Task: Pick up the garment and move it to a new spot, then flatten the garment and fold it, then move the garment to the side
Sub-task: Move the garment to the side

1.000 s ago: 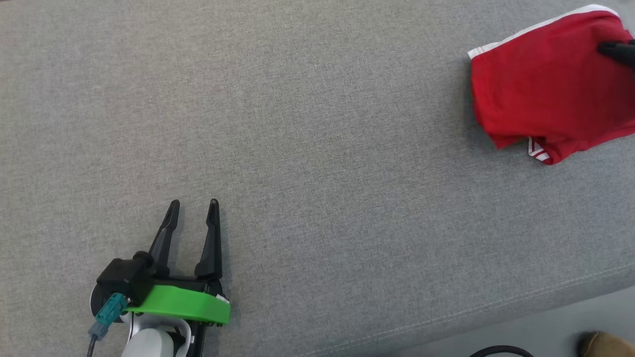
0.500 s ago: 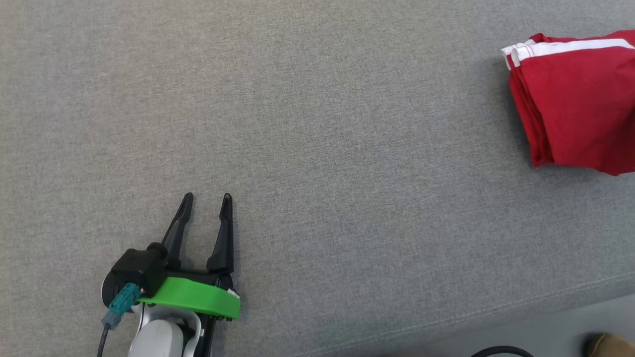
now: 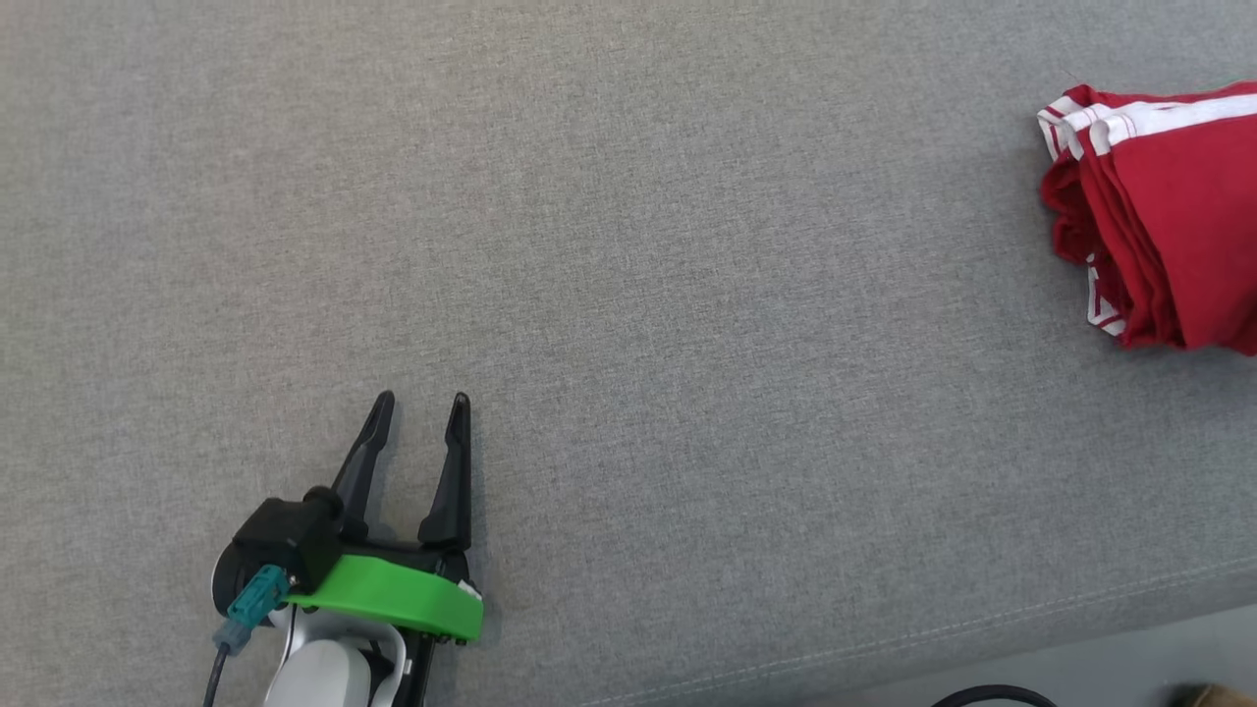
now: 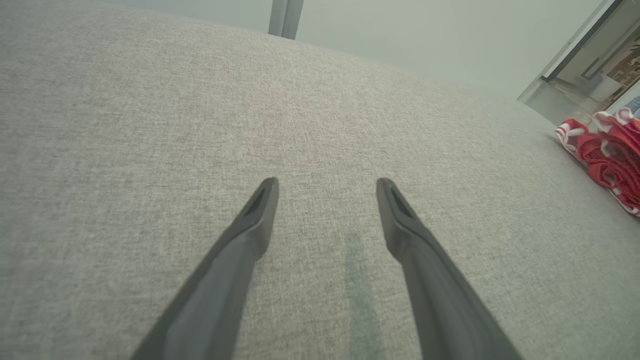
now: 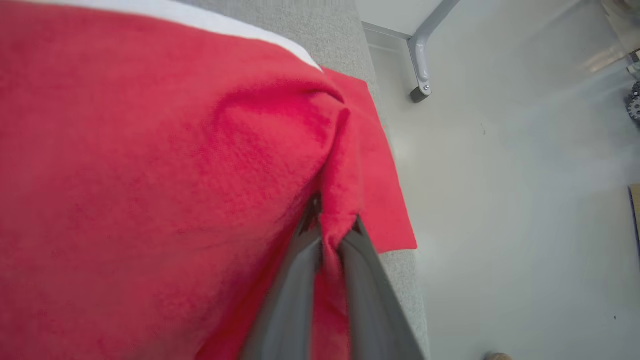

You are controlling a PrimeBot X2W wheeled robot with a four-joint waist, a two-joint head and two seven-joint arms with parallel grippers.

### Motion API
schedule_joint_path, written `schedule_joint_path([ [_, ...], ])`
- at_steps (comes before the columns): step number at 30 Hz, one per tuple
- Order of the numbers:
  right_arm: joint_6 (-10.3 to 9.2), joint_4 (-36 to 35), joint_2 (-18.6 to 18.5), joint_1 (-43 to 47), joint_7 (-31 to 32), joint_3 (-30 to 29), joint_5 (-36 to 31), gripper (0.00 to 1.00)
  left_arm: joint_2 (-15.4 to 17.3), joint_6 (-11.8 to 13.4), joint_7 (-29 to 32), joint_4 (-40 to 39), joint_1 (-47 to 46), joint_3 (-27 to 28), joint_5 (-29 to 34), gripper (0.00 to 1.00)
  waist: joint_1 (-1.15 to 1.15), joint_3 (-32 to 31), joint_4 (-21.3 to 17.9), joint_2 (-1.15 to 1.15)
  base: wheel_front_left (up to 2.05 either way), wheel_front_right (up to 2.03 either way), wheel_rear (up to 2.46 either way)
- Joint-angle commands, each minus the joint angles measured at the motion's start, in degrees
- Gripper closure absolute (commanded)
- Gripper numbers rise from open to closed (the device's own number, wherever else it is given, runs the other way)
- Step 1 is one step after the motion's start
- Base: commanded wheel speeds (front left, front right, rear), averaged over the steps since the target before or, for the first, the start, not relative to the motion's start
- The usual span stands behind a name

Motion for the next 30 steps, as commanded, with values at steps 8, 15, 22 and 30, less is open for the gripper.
schedule_joint_path([
  [8,-0.13,11.92,2.73,0.67,-8.85,-6.35,-4.47,0.0,0.26,-0.18,-0.14,0.84,2.31,-0.78,-1.64,0.0,0.0,-4.47,0.99,0.0,0.0,0.0,0.0],
  [15,-0.12,9.5,3.95,2.57,-23.4,-11.23,-6.81,0.0,0.26,-0.18,-0.14,0.51,5.28,0.41,-2.56,0.0,0.0,-8.86,2.59,0.0,0.0,0.0,0.0],
  [22,-0.12,-12.69,9.79,13.69,-24.99,-18.05,-7.16,0.0,0.26,-0.18,-0.14,-0.81,9.95,3.37,-1.88,0.0,0.0,-13.69,4.94,0.0,0.0,0.0,0.0],
  [30,-0.12,-32.82,18.2,32.18,-25.0,-20.69,-8.82,0.0,0.23,-0.18,-0.13,-1.85,12.0,5.1,-0.52,0.0,0.0,-15.63,8.0,0.0,0.0,0.0,0.0],
])
